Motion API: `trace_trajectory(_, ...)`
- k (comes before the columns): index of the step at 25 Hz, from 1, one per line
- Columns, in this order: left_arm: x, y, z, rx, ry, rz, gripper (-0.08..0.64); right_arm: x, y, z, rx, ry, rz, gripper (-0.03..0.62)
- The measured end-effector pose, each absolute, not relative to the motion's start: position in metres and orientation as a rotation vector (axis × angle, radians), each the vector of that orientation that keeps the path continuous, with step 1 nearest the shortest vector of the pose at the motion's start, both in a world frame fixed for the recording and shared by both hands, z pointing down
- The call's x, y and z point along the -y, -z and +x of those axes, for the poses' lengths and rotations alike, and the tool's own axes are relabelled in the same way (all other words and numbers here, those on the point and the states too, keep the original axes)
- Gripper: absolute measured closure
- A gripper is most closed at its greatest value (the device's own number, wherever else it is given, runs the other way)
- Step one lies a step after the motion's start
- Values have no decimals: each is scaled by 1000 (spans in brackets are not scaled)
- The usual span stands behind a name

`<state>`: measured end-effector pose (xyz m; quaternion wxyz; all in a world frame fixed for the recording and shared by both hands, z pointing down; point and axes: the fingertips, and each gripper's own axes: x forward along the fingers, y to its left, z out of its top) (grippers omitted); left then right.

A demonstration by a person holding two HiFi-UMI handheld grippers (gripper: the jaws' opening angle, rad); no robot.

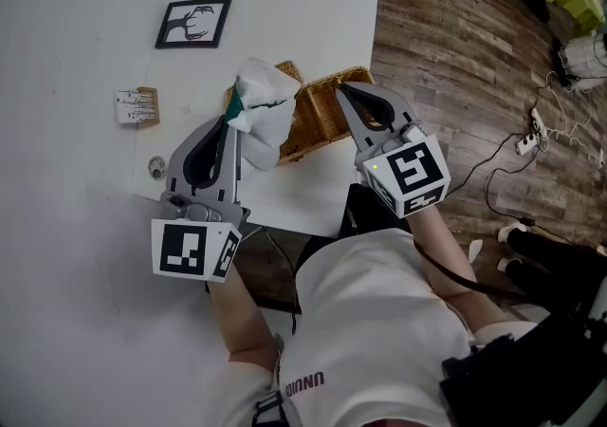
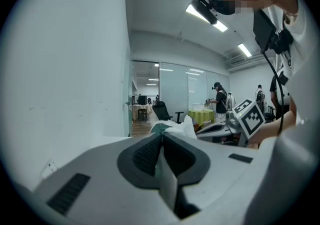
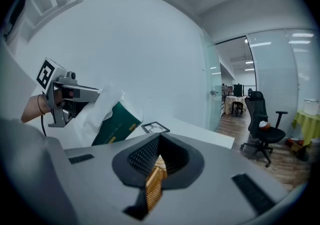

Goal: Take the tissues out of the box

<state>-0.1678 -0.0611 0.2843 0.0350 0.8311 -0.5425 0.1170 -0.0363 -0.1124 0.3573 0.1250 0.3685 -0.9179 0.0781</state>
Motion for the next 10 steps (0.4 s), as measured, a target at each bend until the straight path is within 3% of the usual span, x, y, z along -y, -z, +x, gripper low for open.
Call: trace_trajectory(10, 62, -284, -167, 1662, -360, 2561, 535, 113, -359, -37, 2672, -233, 1072, 574)
